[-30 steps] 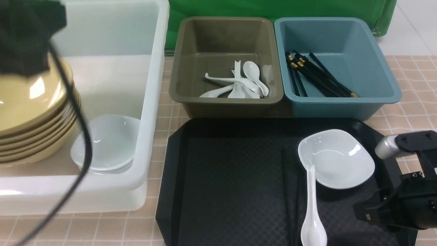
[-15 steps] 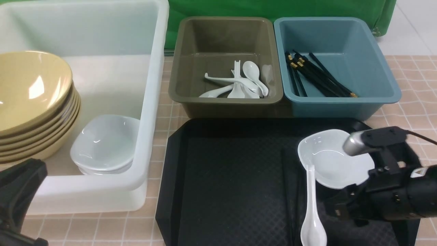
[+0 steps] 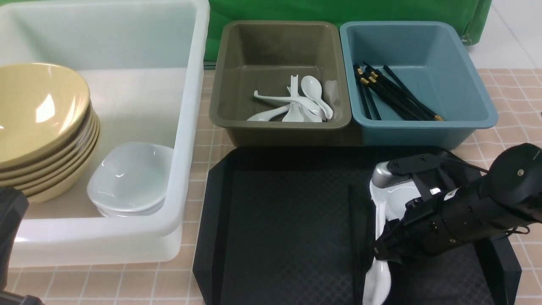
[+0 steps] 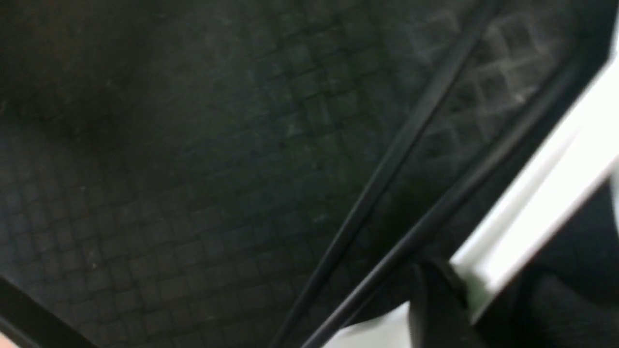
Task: On brown table put chopsticks spoon bowls plates into blue grey white boxes.
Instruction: 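Reach down and grasp the white spoon resting in the bowl with the right gripper, then place the white spoon into the bin of spoons with the right gripper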
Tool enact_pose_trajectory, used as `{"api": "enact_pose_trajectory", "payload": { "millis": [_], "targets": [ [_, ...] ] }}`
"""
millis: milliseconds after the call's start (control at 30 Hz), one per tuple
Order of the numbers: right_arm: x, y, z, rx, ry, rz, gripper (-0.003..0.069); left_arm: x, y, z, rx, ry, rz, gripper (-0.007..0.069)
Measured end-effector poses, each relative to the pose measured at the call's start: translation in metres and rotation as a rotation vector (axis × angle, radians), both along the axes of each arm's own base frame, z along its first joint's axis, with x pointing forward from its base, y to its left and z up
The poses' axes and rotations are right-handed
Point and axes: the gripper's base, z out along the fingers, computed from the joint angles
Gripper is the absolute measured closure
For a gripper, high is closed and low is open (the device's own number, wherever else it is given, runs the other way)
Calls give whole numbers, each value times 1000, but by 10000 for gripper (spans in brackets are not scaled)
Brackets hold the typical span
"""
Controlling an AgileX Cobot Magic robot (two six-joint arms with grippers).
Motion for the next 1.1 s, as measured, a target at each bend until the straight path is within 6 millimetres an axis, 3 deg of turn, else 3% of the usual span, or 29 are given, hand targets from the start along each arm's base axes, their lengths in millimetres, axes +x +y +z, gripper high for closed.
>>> {"api": "enact_pose_trajectory", "payload": {
  "millis": [67,100,167,433,567,667,767,867,933,1000,1100],
  "targets": [
    [1,0,1,0,-4,10,496,0,0,0,0,0,0,634],
    [1,1,2,-1,-15,21,559,0,0,0,-1,0,0,633],
    [0,0,4,-5,-21,40,596,0,0,0,-1,-1,0,633],
    [5,1,35,-39,-126,149,603,0,0,0,-1,-1,1,633],
    [23,10,68,-23,-251,177,603,0,0,1,-2,-8,3,633],
    [39,19,91,-2,-387,157,603,0,0,1,-2,-8,3,633],
    [74,40,127,37,-689,63,603,0,0,1,-3,-12,4,632],
    [102,58,140,45,-899,-12,601,0,0,1,-4,-14,5,631],
    [119,69,139,34,-983,-33,593,0,0,1,-4,-14,5,631],
    [144,85,125,-13,-1015,11,554,0,1,1,-4,-15,5,631],
    [162,96,109,-48,-980,88,454,0,1,1,-4,-15,5,631]
  ]
}}
